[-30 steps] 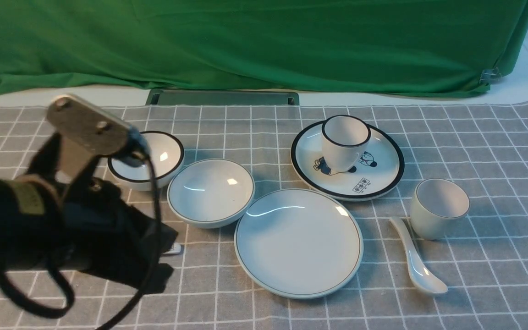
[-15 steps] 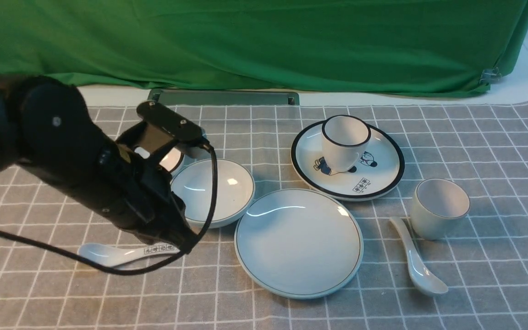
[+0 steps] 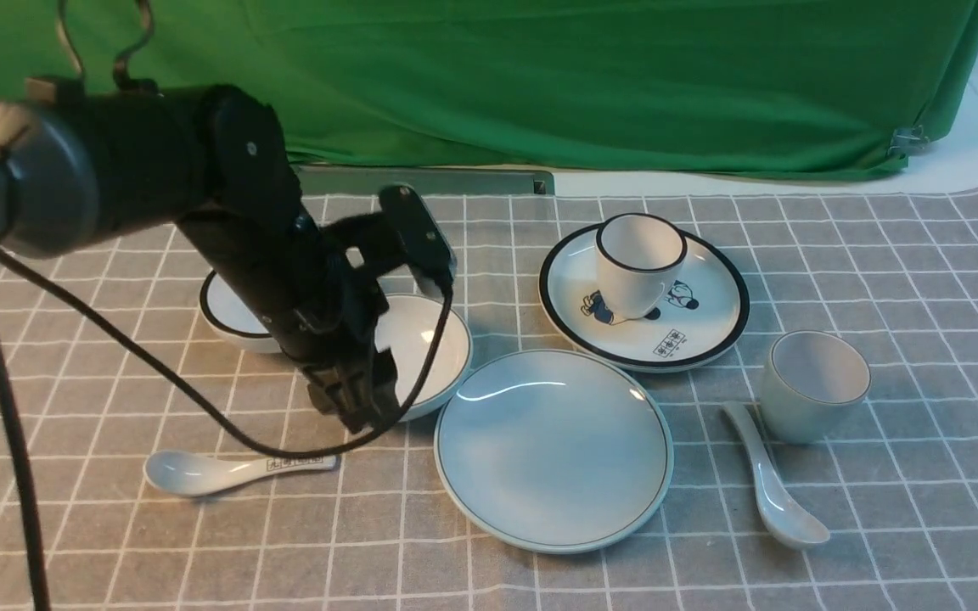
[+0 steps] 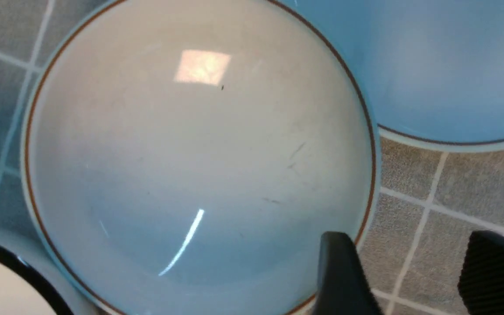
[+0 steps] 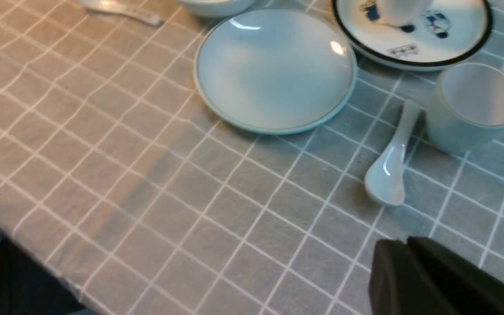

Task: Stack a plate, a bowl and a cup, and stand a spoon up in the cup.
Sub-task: Use the left arm to grab a blue rice bowl

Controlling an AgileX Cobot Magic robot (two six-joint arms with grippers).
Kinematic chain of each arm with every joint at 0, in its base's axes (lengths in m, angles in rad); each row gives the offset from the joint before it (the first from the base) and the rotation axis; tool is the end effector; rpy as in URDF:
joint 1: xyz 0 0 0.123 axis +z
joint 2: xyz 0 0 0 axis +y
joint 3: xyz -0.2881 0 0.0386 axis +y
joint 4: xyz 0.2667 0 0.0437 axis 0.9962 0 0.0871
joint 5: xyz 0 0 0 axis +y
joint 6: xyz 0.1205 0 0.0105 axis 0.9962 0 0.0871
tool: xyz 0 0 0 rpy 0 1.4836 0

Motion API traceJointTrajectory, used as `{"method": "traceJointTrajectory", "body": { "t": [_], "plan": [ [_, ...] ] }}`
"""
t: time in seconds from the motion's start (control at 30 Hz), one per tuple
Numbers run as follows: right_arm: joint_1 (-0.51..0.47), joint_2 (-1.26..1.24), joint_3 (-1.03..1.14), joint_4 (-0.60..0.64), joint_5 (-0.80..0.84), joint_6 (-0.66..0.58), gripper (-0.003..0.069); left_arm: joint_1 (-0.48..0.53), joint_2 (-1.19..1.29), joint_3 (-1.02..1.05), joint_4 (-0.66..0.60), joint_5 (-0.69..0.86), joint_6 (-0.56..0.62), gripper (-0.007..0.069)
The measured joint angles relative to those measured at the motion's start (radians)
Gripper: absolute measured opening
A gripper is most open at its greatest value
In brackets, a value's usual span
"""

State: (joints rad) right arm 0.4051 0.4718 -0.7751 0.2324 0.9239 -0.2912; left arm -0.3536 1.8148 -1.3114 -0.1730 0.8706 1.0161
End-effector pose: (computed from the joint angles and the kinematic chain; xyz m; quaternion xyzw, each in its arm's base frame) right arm 0.0882 0.0620 0.3506 -0.2804 0.8159 0.1428 0.4851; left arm 0.3661 -0.1521 0.1880 0.5884 0.7928 -0.0234 0.1572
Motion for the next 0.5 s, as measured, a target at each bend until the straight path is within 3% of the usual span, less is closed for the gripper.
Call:
{"method": "traceJointTrajectory", "body": {
  "t": [0.13,0.23,0.33,0.47,0.5],
  "plan": [
    [0.03,0.004,0.0,-0.003,0.0,0.007,0.0069,0.0,0.037,0.0,0.029,-0.066,0.048,0.0454],
    [0.033,0.004,0.0,-0.003,0.0,0.02,0.0069,0.0,0.066,0.0,0.038,-0.106,0.072,0.0446],
    [0.035,0.004,0.0,-0.001,0.0,0.025,0.0069,0.0,0.089,0.0,0.044,-0.139,0.079,0.0403],
    [0.036,0.004,0.0,0.015,0.0,0.035,0.0069,0.0,0.129,0.0,0.048,-0.144,0.114,0.0244],
    [0.036,0.004,0.0,0.017,0.0,0.035,0.0069,0.0,0.132,0.0,0.048,-0.141,0.117,0.0235]
  ]
}}
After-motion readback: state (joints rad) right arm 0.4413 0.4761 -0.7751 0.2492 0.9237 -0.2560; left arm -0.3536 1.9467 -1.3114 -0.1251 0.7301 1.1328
